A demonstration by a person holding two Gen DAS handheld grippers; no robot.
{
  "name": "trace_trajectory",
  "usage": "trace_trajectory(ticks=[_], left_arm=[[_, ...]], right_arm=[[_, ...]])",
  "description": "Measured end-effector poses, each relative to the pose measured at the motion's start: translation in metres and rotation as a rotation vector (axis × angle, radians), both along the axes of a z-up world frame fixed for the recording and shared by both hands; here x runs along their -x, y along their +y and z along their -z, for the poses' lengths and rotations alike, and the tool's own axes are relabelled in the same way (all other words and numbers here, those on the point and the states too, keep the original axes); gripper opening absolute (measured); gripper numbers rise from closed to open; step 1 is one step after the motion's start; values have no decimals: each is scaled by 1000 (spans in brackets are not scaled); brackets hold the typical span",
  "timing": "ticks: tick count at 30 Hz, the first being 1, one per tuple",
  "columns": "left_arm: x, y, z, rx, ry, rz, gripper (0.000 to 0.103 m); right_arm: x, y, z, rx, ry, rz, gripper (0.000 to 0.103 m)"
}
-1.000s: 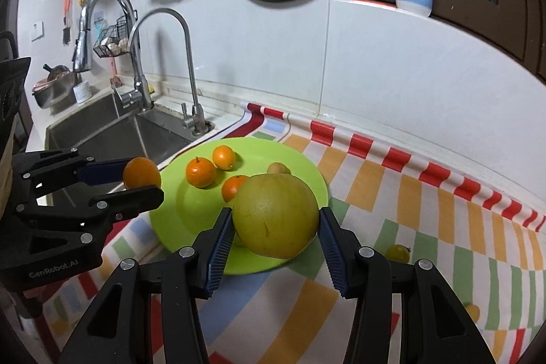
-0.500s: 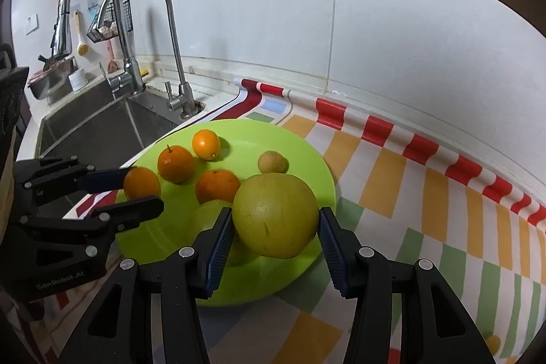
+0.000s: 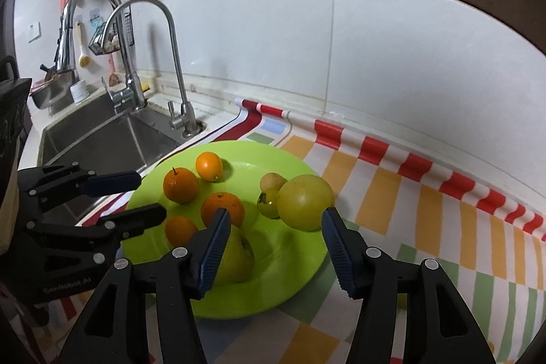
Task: Organize fruits
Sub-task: 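Open both grippers to set the orange and pomelo on the plate, then move both grippers toward the small green and yellow fruits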
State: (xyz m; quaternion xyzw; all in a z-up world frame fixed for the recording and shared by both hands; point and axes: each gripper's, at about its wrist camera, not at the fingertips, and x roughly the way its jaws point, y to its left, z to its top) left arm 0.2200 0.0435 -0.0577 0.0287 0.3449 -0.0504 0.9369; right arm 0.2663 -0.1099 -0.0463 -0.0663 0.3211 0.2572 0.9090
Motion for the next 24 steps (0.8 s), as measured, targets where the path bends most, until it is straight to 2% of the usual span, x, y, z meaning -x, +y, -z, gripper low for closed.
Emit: trace_trajectory(ticks=[4,6,16,24], left_arm=[[10,-4,-10,-4,-31,2,51],[14,-6,-14,-1,-39,11,52],[36,-16,-27,2,-70,35,53],[59,-30,-42,-3,-117,66,60]], right_arm=[[13,-7,-10,-6,-22,25,58],[19,-11,-14,-9,-33,39,63],[50,-30,-28,-7,-66,110,63],[79,-49,-40,-27,-91,192,63]])
